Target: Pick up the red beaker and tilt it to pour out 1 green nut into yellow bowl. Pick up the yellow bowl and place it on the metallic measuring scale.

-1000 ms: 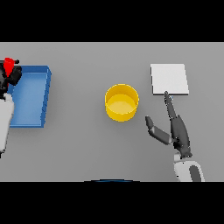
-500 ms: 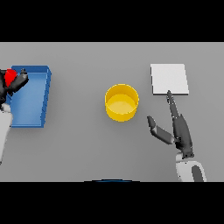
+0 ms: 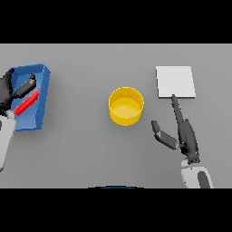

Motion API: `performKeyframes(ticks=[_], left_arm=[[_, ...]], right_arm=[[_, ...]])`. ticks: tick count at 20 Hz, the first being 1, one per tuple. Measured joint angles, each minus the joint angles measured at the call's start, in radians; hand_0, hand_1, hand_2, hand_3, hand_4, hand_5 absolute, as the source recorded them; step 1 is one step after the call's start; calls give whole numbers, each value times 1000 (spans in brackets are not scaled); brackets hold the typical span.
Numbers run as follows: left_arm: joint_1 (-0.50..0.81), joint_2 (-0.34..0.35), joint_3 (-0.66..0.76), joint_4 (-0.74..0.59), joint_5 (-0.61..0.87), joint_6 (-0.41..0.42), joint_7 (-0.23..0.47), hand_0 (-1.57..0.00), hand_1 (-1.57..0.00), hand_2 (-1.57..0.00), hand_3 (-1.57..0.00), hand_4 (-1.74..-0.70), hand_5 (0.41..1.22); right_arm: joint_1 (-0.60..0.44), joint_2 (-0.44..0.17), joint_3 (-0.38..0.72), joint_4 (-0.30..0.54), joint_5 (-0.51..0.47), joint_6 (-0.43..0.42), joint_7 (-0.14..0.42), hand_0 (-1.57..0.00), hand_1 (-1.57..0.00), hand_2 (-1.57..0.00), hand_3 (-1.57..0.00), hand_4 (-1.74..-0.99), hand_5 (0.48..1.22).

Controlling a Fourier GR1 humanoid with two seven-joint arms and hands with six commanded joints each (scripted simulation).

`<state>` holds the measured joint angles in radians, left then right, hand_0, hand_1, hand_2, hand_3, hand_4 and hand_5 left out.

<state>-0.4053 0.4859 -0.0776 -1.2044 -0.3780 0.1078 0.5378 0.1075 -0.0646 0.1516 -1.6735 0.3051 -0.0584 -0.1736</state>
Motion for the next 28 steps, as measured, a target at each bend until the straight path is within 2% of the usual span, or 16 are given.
performKeyframes(ticks=[2, 3, 4, 6, 8, 11, 14, 15, 18, 21, 22, 28], left_arm=[[-12, 0, 7, -2, 6, 7, -22, -82, -67, -69, -65, -773, 655], [-4, 1, 5, -9, 3, 12, -42, -65, -54, -55, -52, -763, 657], [-8, 8, 5, -9, 4, 5, -42, -52, -43, -44, -41, -756, 659], [-6, 8, 5, -12, 4, 6, -46, -33, -27, -28, -26, -746, 662], [-2, 2, -1, -24, 4, 9, -55, -21, -17, -17, -16, -740, 668], [-9, 10, 0, -26, 1, 7, -45, -10, -8, -8, -8, -733, 680], [-18, 7, 1, -12, 2, 8, -36, -5, -4, -4, -4, -738, 693], [-13, 13, 3, -15, 6, 2, -44, -4, -3, -3, -3, -739, 696], [-9, 13, -2, -15, 0, 3, -45, -1, -1, -1, -1, -744, 702], [-9, 9, -5, -16, 1, 2, -33, 0, 0, 0, 0, -746, 706], [-3, 12, -4, -21, 0, 4, -33, 0, 0, 0, 0, -746, 707], [0, 21, -1, -28, 5, -5, -43, 1, 1, 1, 1, -739, 699]], right_arm=[[-15, -13, 11, -10, 32, 1, 48, 1, 1, 1, 1, -1014, 666], [-28, -37, 21, -13, 30, 35, 27, 1, 1, 1, 1, -1005, 669], [-54, -66, 25, 2, 32, 69, 44, 1, 1, 1, 1, -1022, 674], [-128, -154, 64, 17, 116, 125, 71, 1, 1, 1, 1, -1071, 678], [-213, -215, 100, 42, 177, 183, 110, 1, 1, 1, 1, -1122, 674], [-324, -291, 171, 87, 276, 254, 100, 1, 1, 1, 1, -1192, 677], [-416, -330, 238, 143, 346, 305, 55, 1, 1, 1, 1, -1217, 676], [-445, -360, 264, 150, 376, 328, 24, 1, 1, 1, 1, -1225, 684], [-535, -401, 340, 203, 461, 378, -6, 1, 1, 1, 1, -1223, 703], [-617, -385, 416, 275, 527, 413, -15, 1, 1, 1, 1, -1213, 714], [-622, -390, 431, 281, 535, 425, -32, 1, 1, 1, 1, -1215, 717], [-729, -329, 490, 415, 558, 482, -39, 1, 1, 1, 1, -1245, 730]])
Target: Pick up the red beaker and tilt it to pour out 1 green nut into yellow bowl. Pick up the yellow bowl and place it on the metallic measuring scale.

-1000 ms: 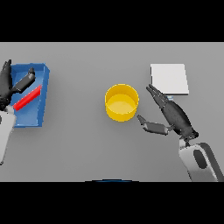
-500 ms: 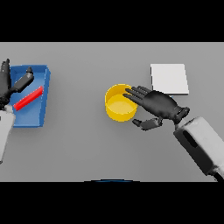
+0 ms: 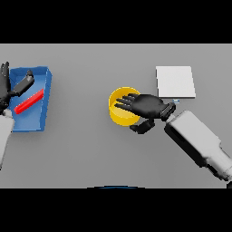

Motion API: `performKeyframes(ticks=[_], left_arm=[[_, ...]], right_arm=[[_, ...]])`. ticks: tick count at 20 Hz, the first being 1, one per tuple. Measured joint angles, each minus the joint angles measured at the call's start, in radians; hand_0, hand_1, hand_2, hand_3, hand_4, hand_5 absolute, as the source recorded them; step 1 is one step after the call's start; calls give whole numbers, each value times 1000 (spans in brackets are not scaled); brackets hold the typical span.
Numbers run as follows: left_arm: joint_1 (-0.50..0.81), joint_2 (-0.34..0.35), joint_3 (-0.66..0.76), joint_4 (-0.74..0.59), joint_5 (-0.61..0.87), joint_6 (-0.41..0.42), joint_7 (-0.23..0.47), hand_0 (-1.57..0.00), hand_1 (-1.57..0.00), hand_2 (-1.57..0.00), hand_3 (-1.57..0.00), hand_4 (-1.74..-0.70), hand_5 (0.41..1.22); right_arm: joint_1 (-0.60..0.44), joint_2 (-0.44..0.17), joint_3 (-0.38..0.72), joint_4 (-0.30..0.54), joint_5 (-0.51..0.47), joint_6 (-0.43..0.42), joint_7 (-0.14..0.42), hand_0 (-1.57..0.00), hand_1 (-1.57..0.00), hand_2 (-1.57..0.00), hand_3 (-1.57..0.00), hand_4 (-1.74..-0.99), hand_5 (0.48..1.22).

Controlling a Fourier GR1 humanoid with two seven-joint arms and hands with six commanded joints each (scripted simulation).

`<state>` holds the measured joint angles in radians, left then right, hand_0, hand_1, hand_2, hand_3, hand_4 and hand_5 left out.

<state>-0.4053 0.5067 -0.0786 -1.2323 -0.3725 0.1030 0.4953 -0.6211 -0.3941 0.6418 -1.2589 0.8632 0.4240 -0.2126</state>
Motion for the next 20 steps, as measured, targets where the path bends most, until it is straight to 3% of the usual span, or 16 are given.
performKeyframes(ticks=[6, 9, 13, 15, 16, 18, 20], left_arm=[[10, 8, 12, 4, 7, 6, -24, 1, 1, 1, 1, -744, 698], [13, 12, 16, 3, 11, 2, -8, 1, 1, 1, 1, -746, 698], [7, 13, 15, 4, 10, 1, -10, 1, 1, 1, 1, -745, 699], [22, 19, 17, -12, 11, 1, -19, 1, 1, 1, 1, -750, 701], [22, 17, 18, -3, 12, 4, -21, 1, 1, 1, 1, -752, 701], [6, 21, 20, 2, 10, 0, -7, 1, 1, 1, 1, -755, 703], [19, 20, 18, -5, 14, -4, -19, 1, 1, 1, 1, -756, 703]], right_arm=[[-65, 17, 45, 78, 31, 32, -17, 1, 1, 1, 1, -1261, 736], [-78, 44, 53, 110, 34, 53, 16, 1, 1, 1, -2, -1270, 740], [-98, 61, 60, 170, 33, 74, 17, 1, 1, -23, -72, -1289, 758], [-95, 72, 50, 178, 14, 109, 34, -26, -36, -71, -141, -1302, 805], [-94, 79, 47, 178, 14, 116, 59, -161, -135, -147, -182, -1321, 839], [-92, 69, 51, 171, 12, 120, 37, -669, -652, -614, -309, -1394, 976], [-85, 63, 48, 161, 1, 125, 15, -993, -983, -959, -552, -1514, 1064]])
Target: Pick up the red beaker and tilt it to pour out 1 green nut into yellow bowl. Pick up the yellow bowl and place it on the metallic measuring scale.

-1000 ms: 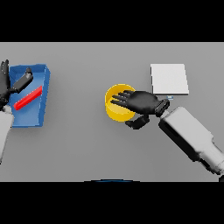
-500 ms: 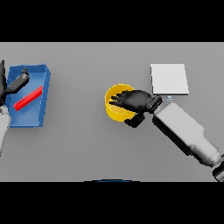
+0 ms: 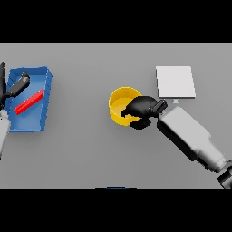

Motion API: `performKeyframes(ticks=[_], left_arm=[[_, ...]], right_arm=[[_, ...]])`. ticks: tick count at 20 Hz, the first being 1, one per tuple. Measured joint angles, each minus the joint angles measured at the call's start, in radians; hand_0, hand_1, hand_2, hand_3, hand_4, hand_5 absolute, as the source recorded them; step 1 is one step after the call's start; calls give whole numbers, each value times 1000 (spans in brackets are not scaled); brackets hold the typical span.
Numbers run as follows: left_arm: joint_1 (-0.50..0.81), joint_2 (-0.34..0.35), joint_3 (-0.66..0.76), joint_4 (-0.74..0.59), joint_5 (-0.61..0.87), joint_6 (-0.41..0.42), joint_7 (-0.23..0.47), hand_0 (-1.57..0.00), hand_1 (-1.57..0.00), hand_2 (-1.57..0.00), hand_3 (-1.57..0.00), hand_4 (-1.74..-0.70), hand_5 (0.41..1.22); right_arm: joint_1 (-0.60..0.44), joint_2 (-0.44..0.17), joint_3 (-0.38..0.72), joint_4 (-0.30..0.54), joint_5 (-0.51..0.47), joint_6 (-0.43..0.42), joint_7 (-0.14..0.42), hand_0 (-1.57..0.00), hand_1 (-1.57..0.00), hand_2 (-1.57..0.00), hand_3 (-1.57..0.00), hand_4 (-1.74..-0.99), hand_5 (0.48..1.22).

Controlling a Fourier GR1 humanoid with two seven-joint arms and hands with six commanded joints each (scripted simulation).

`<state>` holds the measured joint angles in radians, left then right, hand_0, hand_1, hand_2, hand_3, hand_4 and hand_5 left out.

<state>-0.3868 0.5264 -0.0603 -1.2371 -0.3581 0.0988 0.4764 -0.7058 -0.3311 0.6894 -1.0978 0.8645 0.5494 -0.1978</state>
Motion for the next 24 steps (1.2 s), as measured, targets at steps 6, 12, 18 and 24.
performKeyframes(ticks=[6, 12, 18, 24], left_arm=[[-6, 0, -6, 5, -12, 7, -2, 1, 1, 1, 1, -742, 690], [-21, -4, -13, 27, -16, 0, -6, 1, 1, 1, 1, -731, 685], [-14, 7, -5, 3, -12, 1, 2, 1, 1, 1, 1, -736, 695], [-22, 12, -4, 10, -15, 0, -4, 1, 1, 1, 1, -744, 697]], right_arm=[[-3, -10, 11, -24, -23, 40, 27, -1420, -1417, -1253, -1269, -1681, 1180], [9, -33, 17, -43, -45, 10, 3, -1531, -1531, -1306, -1405, -1725, 1210], [-18, -86, -38, -144, -80, 81, 52, -1561, -1560, -1413, -1252, -1737, 1218], [-22, -123, -97, -209, -91, 76, 98, -1568, -1568, -1431, -1327, -1740, 1220]])
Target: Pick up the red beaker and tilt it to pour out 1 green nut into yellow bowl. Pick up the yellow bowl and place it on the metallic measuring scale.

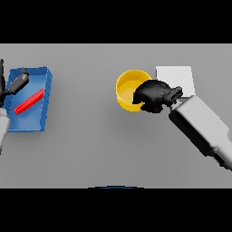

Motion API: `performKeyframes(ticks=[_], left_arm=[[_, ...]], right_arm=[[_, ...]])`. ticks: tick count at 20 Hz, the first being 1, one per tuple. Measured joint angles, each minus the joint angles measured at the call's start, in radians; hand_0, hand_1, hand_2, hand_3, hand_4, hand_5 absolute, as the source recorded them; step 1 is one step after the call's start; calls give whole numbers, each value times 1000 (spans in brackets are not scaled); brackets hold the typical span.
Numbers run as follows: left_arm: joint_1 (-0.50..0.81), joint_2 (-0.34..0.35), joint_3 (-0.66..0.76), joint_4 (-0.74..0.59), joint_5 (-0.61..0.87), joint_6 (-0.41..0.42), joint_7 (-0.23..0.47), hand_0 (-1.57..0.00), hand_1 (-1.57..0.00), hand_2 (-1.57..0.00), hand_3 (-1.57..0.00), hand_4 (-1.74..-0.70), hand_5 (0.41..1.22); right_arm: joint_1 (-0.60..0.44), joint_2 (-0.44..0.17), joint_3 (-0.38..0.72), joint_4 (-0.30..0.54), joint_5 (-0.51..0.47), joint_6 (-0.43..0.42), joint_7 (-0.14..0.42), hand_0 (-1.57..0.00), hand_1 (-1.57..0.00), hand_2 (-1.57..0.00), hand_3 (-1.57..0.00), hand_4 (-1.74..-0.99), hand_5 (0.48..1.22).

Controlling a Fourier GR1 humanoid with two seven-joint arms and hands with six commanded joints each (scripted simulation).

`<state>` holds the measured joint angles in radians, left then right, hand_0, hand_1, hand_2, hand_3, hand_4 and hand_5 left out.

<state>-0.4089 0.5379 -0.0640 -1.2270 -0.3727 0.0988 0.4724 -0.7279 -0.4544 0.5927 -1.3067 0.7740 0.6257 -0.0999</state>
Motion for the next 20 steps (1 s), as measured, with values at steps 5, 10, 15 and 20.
performKeyframes(ticks=[5, 10, 15, 20], left_arm=[[13, 1, -2, -23, -3, 0, 14, 1, 1, 1, 1, -744, 708], [14, 0, -2, -26, -2, -4, 28, 1, 1, 1, 1, -741, 706], [18, 6, -3, -46, 1, -17, 39, 1, 1, 1, 1, -728, 691], [19, 10, 0, -43, -2, -16, 31, 1, 1, 1, 1, -724, 681]], right_arm=[[-2, -43, -67, 2, -19, -10, 18, -1570, -1570, -1492, -1257, -1741, 1221], [-41, -101, -133, 122, 7, -100, -8, -1571, -1571, -1540, -1198, -1741, 1221], [-72, -110, -185, 286, 14, -173, -38, -1571, -1571, -1506, -1176, -1741, 1221], [-65, -110, -199, 428, 45, -270, -76, -1571, -1571, -1425, -1315, -1741, 1221]])
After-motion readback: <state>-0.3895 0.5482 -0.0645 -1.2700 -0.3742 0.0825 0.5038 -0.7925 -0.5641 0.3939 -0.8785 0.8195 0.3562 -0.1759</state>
